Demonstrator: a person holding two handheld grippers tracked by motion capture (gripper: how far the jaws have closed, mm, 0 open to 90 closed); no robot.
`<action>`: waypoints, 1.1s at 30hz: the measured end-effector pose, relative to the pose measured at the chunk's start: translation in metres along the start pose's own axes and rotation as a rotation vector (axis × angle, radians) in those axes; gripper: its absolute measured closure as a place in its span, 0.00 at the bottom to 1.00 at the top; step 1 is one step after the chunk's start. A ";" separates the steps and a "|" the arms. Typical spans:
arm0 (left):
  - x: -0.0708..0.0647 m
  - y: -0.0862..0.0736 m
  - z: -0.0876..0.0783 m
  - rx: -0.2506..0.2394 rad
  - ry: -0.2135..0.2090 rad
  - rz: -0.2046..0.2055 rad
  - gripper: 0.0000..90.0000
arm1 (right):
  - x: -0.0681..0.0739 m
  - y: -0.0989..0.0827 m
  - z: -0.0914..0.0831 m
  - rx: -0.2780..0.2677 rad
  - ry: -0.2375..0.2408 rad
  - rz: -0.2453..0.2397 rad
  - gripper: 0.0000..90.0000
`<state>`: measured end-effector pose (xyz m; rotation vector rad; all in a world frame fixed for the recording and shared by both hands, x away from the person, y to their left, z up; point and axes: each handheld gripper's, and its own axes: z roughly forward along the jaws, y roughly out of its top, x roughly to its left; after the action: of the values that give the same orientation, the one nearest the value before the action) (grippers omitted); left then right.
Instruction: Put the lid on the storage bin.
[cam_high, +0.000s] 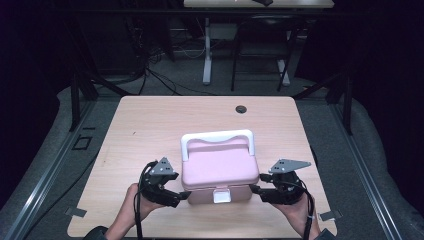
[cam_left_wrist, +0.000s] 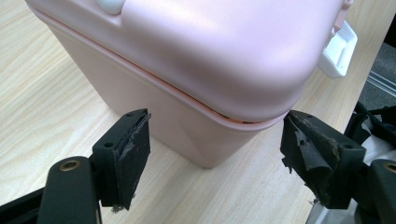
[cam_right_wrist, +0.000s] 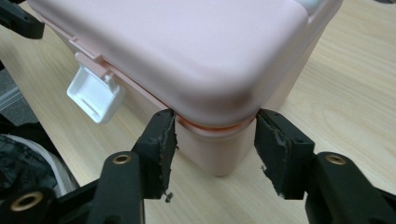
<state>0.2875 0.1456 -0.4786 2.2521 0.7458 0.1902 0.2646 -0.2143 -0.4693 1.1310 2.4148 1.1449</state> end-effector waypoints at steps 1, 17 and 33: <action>0.000 0.000 0.000 -0.001 0.000 -0.003 0.26 | 0.000 -0.001 0.000 -0.005 0.000 0.003 0.50; 0.023 -0.022 -0.020 0.074 0.093 -0.070 0.14 | -0.025 -0.019 -0.010 0.028 -0.045 0.025 0.16; 0.057 -0.043 0.002 0.185 0.216 -0.103 0.00 | -0.054 -0.034 0.011 0.143 -0.149 0.054 0.00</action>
<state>0.3156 0.2008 -0.5153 2.3839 1.0290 0.3308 0.2884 -0.2610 -0.5075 1.2831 2.3948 0.8802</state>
